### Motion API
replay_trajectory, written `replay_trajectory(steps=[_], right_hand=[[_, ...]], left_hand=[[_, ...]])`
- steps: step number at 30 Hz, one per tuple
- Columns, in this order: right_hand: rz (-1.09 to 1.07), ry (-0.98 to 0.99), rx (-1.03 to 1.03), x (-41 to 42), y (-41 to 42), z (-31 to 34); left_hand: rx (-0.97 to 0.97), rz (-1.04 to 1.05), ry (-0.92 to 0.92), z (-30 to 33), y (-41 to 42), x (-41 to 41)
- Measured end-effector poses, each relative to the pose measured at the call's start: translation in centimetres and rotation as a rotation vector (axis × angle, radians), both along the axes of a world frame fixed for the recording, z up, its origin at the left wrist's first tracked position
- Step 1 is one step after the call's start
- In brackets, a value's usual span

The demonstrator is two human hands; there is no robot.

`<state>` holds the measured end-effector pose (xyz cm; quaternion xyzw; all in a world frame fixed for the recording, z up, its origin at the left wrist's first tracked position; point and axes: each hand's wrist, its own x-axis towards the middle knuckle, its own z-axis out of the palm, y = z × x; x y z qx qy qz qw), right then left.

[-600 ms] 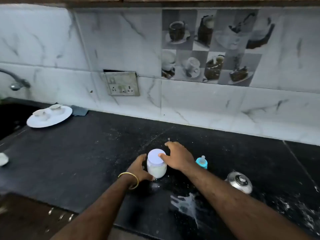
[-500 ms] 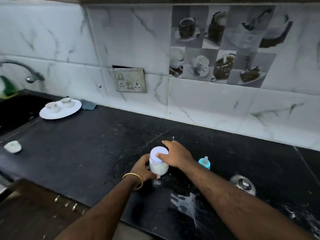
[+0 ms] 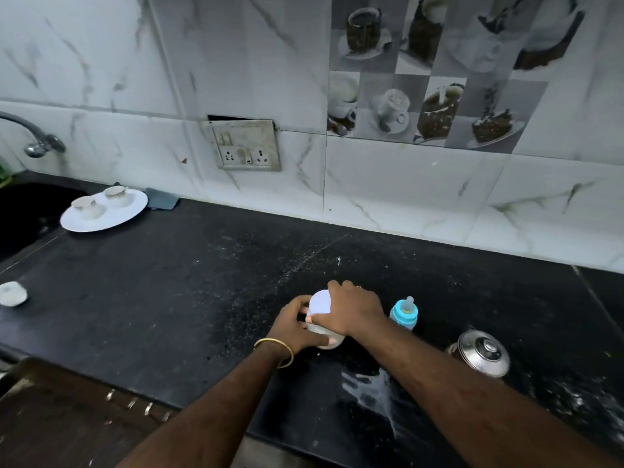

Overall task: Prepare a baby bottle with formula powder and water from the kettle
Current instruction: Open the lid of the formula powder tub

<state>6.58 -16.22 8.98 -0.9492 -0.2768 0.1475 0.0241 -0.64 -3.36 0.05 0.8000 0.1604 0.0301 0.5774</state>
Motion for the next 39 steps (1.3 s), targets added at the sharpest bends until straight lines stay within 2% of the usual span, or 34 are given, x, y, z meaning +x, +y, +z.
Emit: replay_trajectory(steps=[2,6,14,22,28,33,36,39], right_hand=[[-0.023,-0.026,-0.045,-0.3,0.1,0.2],[-0.087,-0.078,-0.116,-0.9,0.6,0.6],[-0.073,-0.039,-0.092,-1.1,0.9,0.6],[0.177,0.077,-0.097,-0.6,-0.1,1.4],[-0.007,-0.02,-0.159,-0.6,1.0,1.1],[0.13,0.152,-0.143,-0.4,0.9,1.4],[0.021,0.022,-0.158,-0.4,0.9,1.3],[0.069,0.018,-0.142,-0.2,0.8,1.2]], left_hand=[[0.049,-0.084,-0.027,-0.3,-0.4,0.1],[0.089,-0.123,-0.062,-0.4,-1.2,-0.1],[-0.031,-0.118,-0.093,-0.8,-1.2,0.0],[0.014,-0.142,-0.118,-0.9,-0.7,0.2],[0.001,-0.15,-0.081,-0.7,-0.7,0.1],[0.021,-0.137,-0.075,-0.5,-0.7,0.1],[0.002,-0.139,-0.074,-0.6,-0.7,0.1],[0.017,-0.132,-0.074,-0.6,-0.7,0.1]])
